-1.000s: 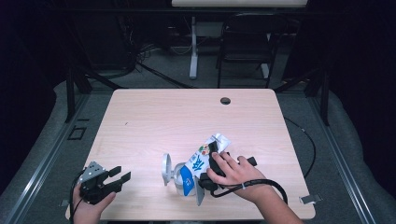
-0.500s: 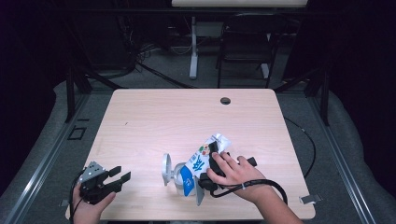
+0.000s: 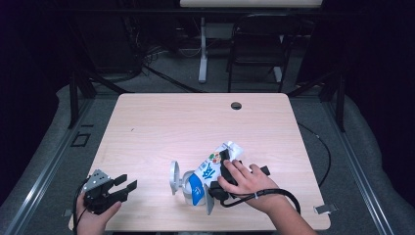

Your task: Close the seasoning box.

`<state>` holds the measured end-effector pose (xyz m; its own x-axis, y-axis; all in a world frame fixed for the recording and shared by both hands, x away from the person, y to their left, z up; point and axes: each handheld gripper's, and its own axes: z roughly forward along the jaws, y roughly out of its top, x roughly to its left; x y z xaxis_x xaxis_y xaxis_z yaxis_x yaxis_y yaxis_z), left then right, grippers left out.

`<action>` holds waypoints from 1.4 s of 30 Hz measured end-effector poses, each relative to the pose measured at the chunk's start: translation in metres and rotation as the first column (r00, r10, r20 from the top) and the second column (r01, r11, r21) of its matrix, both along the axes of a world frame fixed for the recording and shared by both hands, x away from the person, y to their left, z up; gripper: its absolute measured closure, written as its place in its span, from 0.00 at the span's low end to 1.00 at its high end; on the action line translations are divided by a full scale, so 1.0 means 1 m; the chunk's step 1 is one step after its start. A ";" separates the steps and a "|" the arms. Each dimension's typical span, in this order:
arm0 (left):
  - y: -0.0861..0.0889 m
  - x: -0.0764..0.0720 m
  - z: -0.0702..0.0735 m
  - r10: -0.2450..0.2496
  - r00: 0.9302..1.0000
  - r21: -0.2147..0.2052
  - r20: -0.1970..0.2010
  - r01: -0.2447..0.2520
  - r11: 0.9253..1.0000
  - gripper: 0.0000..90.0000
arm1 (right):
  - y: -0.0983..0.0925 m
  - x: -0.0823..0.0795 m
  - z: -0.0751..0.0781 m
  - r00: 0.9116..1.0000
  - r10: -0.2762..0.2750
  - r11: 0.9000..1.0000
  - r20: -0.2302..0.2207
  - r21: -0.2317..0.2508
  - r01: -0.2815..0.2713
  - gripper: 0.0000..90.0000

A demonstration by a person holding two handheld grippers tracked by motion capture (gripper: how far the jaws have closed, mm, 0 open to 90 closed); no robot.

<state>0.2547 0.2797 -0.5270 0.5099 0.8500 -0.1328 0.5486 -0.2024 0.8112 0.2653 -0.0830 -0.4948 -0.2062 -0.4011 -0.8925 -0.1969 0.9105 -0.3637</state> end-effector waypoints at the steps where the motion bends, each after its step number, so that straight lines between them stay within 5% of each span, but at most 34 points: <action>1: 0.000 0.000 0.000 0.000 1.000 0.000 0.000 0.000 1.000 0.56 | 0.000 0.000 0.000 1.000 -0.004 1.000 0.002 -0.006 0.004 0.74; 29: 0.000 0.000 -0.001 -0.001 1.000 0.003 -0.006 0.001 1.000 0.56 | -0.001 -0.001 -0.006 0.998 -0.035 0.998 -0.047 0.057 0.038 0.77; 42: -0.001 0.001 -0.003 0.001 1.000 -0.001 -0.005 -0.001 1.000 0.56 | -0.003 -0.002 -0.010 0.995 -0.062 0.992 -0.074 0.107 0.069 0.89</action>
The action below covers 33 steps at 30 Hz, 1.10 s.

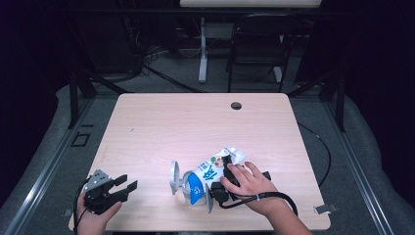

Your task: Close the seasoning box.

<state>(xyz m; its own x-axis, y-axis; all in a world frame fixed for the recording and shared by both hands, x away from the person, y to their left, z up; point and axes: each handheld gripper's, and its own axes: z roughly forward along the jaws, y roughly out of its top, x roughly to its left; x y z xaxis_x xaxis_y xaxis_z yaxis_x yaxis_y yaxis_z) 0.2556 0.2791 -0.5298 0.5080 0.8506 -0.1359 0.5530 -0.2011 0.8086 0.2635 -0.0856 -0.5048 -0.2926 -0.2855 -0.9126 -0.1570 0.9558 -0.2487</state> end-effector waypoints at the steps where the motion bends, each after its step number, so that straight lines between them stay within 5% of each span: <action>1: 0.000 0.000 0.000 0.000 1.000 0.000 0.000 0.000 1.000 0.56 | 0.000 0.000 0.000 1.000 -0.004 1.000 -0.004 0.002 0.004 0.90; 17: 0.000 0.000 -0.001 -0.001 1.000 0.004 -0.006 0.001 1.000 0.56 | -0.005 -0.001 -0.002 0.995 -0.041 0.990 -0.086 0.131 0.052 1.00; 33: 0.000 0.000 -0.001 -0.001 1.000 0.006 -0.006 0.001 1.000 0.56 | -0.007 -0.003 0.000 0.987 -0.034 0.957 -0.156 0.279 0.077 1.00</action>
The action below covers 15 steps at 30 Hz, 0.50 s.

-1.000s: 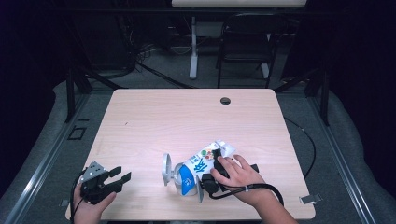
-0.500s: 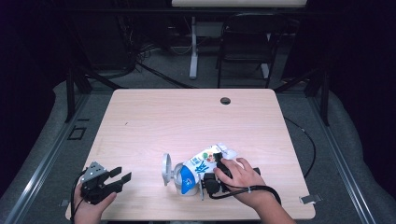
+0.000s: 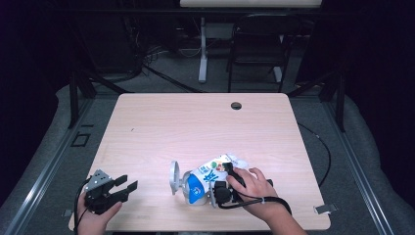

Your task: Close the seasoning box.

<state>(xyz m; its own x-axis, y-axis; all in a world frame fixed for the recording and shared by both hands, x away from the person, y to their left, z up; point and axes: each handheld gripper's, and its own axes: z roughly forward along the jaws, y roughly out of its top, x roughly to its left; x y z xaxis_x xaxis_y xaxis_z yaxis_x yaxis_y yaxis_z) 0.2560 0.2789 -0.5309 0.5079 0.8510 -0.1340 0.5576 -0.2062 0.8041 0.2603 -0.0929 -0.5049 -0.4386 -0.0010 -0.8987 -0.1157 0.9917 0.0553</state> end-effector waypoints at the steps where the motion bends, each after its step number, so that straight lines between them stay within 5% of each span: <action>1: 0.000 0.000 0.000 0.000 1.000 0.000 0.000 0.000 1.000 0.56 | 0.000 0.000 0.000 1.000 0.004 1.000 -0.003 0.012 -0.004 1.00; 7: 0.000 0.000 0.000 0.000 1.000 0.000 -0.001 0.000 1.000 0.56 | -0.001 -0.002 0.000 0.999 -0.014 0.996 -0.040 0.082 0.018 1.00; 9: -0.001 0.000 0.000 0.000 1.000 0.002 0.000 0.000 1.000 0.56 | -0.002 -0.002 -0.001 0.998 -0.007 0.989 -0.062 0.146 0.016 1.00; 15: -0.001 0.000 -0.001 0.000 1.000 0.004 -0.001 0.000 1.000 0.56 | 0.000 -0.007 -0.001 0.995 -0.003 0.975 -0.101 0.220 0.025 1.00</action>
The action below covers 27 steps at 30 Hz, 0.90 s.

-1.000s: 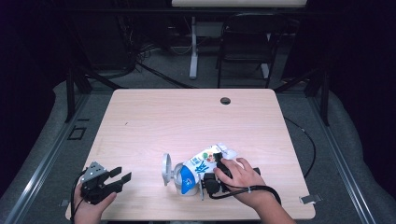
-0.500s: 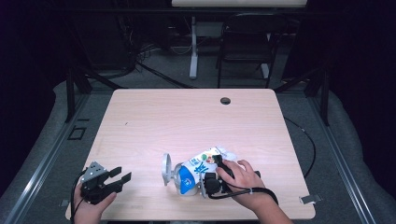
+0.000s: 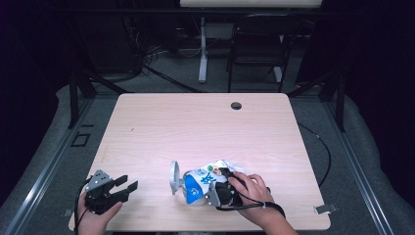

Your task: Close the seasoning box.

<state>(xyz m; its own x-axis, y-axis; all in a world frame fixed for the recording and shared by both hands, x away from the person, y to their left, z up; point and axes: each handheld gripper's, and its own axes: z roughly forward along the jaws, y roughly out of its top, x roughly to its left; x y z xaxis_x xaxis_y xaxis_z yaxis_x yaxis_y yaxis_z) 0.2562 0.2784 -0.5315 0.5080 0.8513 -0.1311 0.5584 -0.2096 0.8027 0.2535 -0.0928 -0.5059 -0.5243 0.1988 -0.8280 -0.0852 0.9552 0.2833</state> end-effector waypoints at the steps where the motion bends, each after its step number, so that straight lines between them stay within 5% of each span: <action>1: 0.000 0.000 0.000 0.000 1.000 0.000 0.000 0.000 1.000 0.56 | 0.000 -0.001 0.000 1.000 -0.003 1.000 -0.003 0.011 0.003 1.00; 10: -0.001 0.000 -0.001 -0.002 1.000 0.007 -0.005 0.002 1.000 0.56 | -0.003 0.001 -0.006 0.999 -0.017 0.993 -0.051 0.116 0.023 1.00; 17: -0.001 0.000 -0.003 -0.001 1.000 0.010 -0.009 0.001 1.000 0.56 | -0.008 0.000 -0.011 0.996 -0.027 0.978 -0.083 0.204 0.043 1.00; 27: 0.002 -0.002 -0.003 0.010 1.000 0.009 -0.011 -0.010 1.000 0.56 | -0.009 0.003 -0.011 0.991 -0.036 0.963 -0.130 0.262 0.070 1.00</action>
